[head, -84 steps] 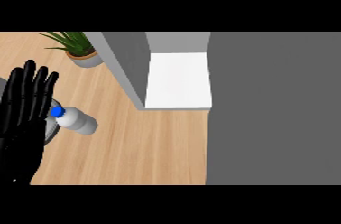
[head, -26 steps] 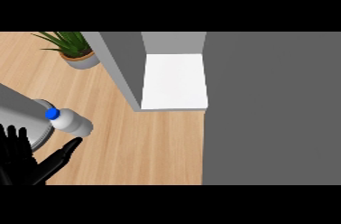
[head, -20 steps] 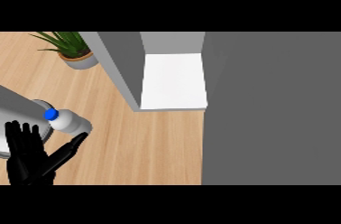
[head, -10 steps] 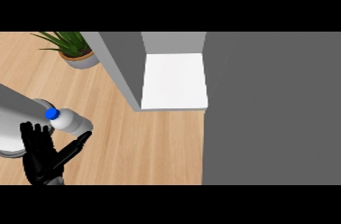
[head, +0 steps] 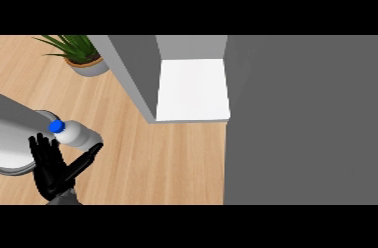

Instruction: Pick up the bottled water, place it into the cabinet and close the cabinet

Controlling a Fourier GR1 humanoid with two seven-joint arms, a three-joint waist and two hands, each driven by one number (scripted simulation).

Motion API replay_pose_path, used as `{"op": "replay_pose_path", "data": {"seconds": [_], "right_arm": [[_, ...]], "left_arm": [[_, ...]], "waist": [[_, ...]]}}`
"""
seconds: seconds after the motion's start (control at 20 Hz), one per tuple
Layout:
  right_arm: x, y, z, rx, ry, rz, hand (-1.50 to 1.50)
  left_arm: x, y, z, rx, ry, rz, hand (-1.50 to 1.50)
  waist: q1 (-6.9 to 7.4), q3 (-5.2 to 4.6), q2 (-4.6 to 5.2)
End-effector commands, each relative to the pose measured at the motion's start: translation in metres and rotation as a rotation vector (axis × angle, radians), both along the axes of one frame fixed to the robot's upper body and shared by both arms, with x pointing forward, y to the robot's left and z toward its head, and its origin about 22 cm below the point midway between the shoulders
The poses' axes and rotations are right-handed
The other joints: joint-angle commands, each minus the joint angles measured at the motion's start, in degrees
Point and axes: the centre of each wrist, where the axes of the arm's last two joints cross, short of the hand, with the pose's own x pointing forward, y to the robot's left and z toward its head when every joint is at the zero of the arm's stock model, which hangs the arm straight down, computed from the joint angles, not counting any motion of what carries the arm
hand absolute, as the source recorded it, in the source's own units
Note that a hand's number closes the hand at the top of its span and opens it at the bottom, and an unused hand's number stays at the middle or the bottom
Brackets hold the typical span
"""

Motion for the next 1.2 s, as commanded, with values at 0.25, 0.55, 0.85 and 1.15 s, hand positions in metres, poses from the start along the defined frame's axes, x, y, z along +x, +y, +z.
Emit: {"op": "replay_pose_path", "data": {"seconds": [0.25, 0.55, 0.85, 1.15], "right_arm": [[-0.008, 0.005, 0.039, -0.005, -0.072, 0.021, -1.50], [-0.005, 0.005, 0.036, -0.031, -0.087, 0.005, -1.50], [-0.011, 0.004, 0.041, 0.001, -0.066, 0.019, -1.50], [-0.004, -0.002, 0.037, -0.038, -0.066, 0.029, -1.50]], "left_arm": [[0.013, -0.004, -0.020, -0.098, -0.086, -0.033, -1.50], [0.008, 0.007, -0.028, -0.154, -0.200, -0.071, -1.50], [0.017, 0.007, -0.031, -0.156, -0.249, -0.056, 1.50], [0.034, 0.006, -0.025, -0.155, -0.291, -0.035, 1.50]], "waist": [[-0.03, -0.06, 0.04], [0.33, -0.06, 0.09], [-0.16, -0.06, 0.07], [0.36, -0.05, 0.23]]}}
